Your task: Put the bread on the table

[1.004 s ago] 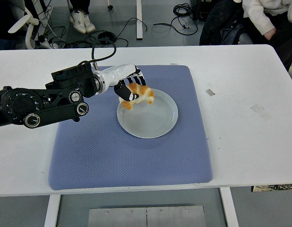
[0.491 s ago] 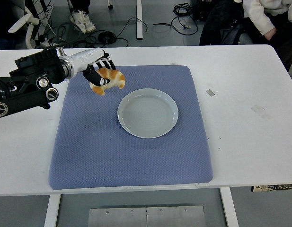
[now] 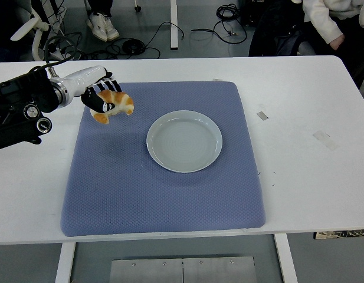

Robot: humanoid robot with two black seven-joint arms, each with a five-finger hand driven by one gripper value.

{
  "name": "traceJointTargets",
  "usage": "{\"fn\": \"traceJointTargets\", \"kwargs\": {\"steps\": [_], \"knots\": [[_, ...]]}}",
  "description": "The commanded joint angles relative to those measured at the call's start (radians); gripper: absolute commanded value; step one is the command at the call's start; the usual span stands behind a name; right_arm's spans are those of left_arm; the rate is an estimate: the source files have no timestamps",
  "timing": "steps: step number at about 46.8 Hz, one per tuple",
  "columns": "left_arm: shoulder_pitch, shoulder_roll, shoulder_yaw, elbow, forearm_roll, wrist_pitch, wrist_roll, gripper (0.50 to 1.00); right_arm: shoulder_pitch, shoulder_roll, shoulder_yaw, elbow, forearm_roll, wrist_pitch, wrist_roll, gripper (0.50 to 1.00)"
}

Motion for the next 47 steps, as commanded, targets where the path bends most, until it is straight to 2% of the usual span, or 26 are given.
{"fn": "traceJointTargets", "kwargs": {"steps": [1, 20, 38, 47], "knots": [[0.012, -0.006, 0.002, 0.001, 0.001, 0.012, -0.009, 0.521, 0.0, 0.0, 0.0, 0.0, -0.001, 0.0, 0.0, 1.0], [0.033, -0.003, 0.046, 0.018, 0.007, 0.035, -0.042, 0.527, 0.0, 0.0, 0.0, 0.0, 0.001, 0.0, 0.0, 1.0], [0.056, -0.007, 0.045, 0.061, 0.046, 0.035, -0.043, 0.546, 0.0, 0.0, 0.0, 0.0, -0.001, 0.0, 0.0, 1.0], [0.053, -0.021, 0.035, 0.061, 0.029, 0.034, -0.043, 0.581, 0.0, 0.0, 0.0, 0.0, 0.001, 0.0, 0.0, 1.0]]}}
